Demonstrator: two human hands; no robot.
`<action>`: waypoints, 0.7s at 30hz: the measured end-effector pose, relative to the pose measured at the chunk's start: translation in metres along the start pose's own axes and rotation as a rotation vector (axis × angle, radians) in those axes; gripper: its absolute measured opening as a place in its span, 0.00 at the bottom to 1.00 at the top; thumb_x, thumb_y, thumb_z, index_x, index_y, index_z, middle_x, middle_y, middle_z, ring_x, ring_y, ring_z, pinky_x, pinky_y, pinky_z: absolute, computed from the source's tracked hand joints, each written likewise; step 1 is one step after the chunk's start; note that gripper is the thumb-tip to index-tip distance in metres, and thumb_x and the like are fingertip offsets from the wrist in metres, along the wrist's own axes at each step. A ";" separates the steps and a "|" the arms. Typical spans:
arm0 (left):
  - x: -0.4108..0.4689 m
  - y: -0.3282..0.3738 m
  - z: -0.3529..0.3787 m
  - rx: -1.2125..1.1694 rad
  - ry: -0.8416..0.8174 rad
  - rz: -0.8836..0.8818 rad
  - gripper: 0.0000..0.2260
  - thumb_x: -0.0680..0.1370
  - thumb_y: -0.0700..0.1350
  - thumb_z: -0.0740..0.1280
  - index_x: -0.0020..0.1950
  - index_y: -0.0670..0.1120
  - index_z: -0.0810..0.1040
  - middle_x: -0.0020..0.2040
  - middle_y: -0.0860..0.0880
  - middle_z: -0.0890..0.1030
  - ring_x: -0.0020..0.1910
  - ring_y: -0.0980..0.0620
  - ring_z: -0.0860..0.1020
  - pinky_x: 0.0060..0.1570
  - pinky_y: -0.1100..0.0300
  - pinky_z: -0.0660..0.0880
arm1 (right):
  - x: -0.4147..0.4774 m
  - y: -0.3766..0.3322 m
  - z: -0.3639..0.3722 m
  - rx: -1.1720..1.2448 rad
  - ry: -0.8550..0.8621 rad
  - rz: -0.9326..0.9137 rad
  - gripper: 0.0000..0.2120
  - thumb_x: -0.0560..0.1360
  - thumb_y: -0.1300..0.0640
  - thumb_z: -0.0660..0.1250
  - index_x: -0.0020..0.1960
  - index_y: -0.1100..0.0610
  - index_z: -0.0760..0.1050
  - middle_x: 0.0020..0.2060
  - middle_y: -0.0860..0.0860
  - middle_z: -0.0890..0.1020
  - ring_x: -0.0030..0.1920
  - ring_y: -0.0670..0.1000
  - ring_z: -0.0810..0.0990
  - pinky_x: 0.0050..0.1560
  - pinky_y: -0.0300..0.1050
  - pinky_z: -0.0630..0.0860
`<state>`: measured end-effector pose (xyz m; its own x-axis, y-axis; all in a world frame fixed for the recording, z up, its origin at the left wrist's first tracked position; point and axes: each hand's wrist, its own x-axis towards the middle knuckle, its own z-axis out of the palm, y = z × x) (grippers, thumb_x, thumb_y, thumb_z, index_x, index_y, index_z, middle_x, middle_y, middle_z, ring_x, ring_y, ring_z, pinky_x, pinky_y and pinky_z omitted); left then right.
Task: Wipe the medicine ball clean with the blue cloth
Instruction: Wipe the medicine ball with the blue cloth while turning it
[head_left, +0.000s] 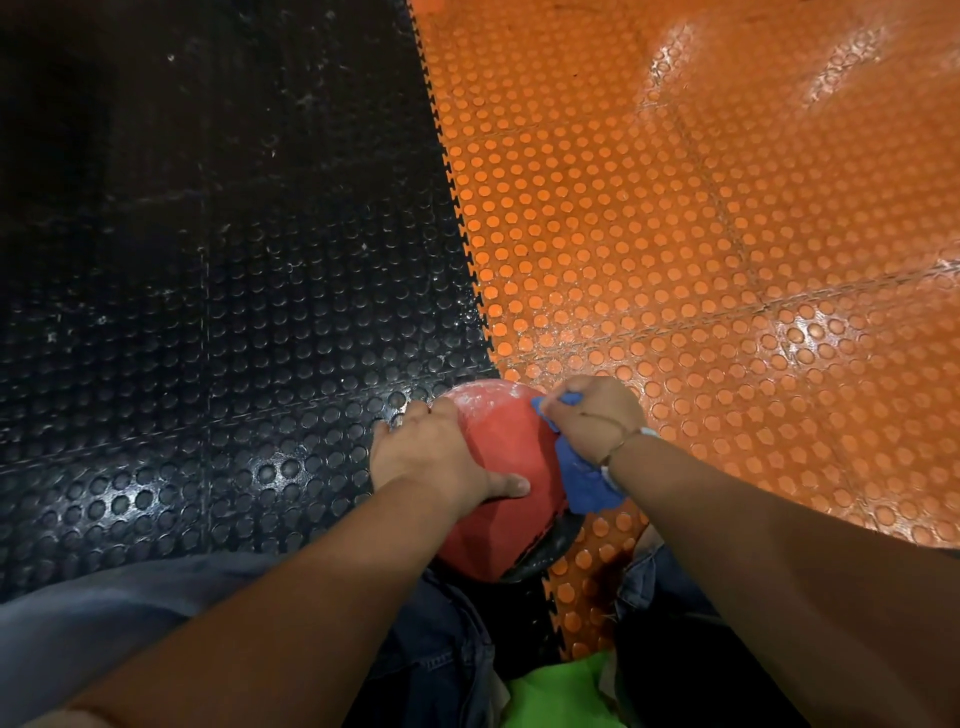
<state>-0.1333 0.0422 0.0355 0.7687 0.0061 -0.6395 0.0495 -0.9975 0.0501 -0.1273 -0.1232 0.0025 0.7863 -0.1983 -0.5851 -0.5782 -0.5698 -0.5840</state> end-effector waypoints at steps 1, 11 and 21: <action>-0.001 0.001 0.000 0.002 -0.004 0.006 0.49 0.57 0.76 0.69 0.70 0.50 0.63 0.68 0.47 0.68 0.68 0.47 0.68 0.71 0.49 0.59 | 0.005 0.001 -0.004 -0.034 -0.009 0.058 0.07 0.75 0.54 0.65 0.41 0.56 0.78 0.36 0.54 0.78 0.37 0.54 0.75 0.37 0.40 0.73; 0.003 0.001 -0.001 -0.001 0.006 0.026 0.50 0.57 0.76 0.69 0.71 0.50 0.62 0.69 0.48 0.67 0.68 0.47 0.68 0.72 0.49 0.58 | 0.007 0.005 -0.004 0.042 0.017 0.086 0.06 0.75 0.55 0.66 0.40 0.54 0.78 0.29 0.49 0.76 0.27 0.48 0.74 0.29 0.36 0.69; 0.002 -0.001 0.000 0.032 0.009 0.086 0.51 0.55 0.75 0.70 0.71 0.51 0.62 0.68 0.48 0.67 0.69 0.46 0.67 0.73 0.47 0.55 | 0.008 0.012 -0.007 0.025 -0.031 0.132 0.10 0.76 0.57 0.64 0.49 0.63 0.80 0.41 0.59 0.79 0.37 0.55 0.76 0.36 0.41 0.72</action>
<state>-0.1318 0.0430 0.0341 0.7753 -0.0789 -0.6267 -0.0367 -0.9961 0.0800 -0.1265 -0.1369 -0.0048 0.6962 -0.2452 -0.6747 -0.6817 -0.5205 -0.5142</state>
